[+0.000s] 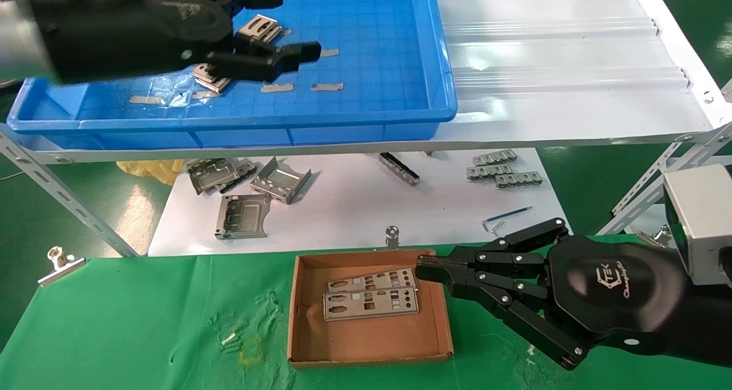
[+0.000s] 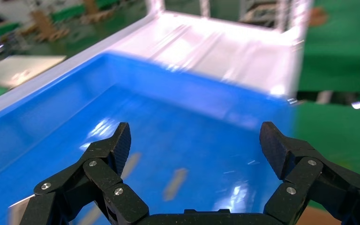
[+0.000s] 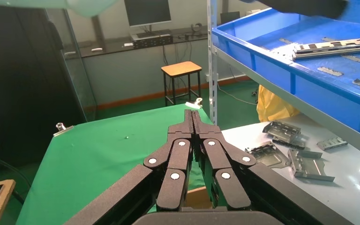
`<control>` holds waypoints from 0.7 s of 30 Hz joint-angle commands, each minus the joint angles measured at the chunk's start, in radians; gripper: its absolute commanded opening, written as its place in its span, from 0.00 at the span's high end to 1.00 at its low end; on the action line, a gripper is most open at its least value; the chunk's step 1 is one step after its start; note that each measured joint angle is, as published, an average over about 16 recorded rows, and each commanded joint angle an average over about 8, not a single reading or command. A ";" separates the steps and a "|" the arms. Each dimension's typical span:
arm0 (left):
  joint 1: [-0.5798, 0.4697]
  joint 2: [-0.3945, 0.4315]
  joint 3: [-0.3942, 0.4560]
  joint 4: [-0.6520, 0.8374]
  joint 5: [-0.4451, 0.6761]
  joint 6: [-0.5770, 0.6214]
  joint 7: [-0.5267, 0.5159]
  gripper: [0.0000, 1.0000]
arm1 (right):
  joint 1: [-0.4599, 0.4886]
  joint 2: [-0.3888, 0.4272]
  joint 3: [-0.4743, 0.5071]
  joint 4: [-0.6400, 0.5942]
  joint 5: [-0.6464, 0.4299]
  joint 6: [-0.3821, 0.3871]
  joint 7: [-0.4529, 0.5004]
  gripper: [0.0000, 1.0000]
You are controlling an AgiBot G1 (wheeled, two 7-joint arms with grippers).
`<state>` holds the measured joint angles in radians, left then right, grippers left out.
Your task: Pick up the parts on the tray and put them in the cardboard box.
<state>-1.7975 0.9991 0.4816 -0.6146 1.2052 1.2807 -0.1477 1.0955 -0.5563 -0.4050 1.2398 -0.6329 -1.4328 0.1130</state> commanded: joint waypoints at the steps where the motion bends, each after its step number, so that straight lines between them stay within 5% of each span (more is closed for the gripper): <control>1: -0.059 0.044 0.023 0.108 0.050 -0.023 0.031 0.00 | 0.000 0.000 0.000 0.000 0.000 0.000 0.000 1.00; 11: -0.170 0.159 0.049 0.412 0.131 -0.234 0.106 0.00 | 0.000 0.000 0.000 0.000 0.000 0.000 0.000 0.96; 18: -0.195 0.194 0.052 0.509 0.138 -0.275 0.107 0.00 | 0.000 0.000 0.000 0.000 0.000 0.000 0.000 0.09; 19: -0.197 0.196 0.052 0.519 0.138 -0.277 0.106 0.00 | 0.000 0.000 0.000 0.000 0.000 0.000 0.000 0.01; 21: -0.199 0.200 0.051 0.537 0.137 -0.282 0.105 0.00 | 0.000 0.000 0.000 0.000 0.000 0.000 0.000 0.00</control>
<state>-1.9925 1.1961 0.5330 -0.0832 1.3421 0.9984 -0.0413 1.0955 -0.5563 -0.4050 1.2398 -0.6329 -1.4328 0.1130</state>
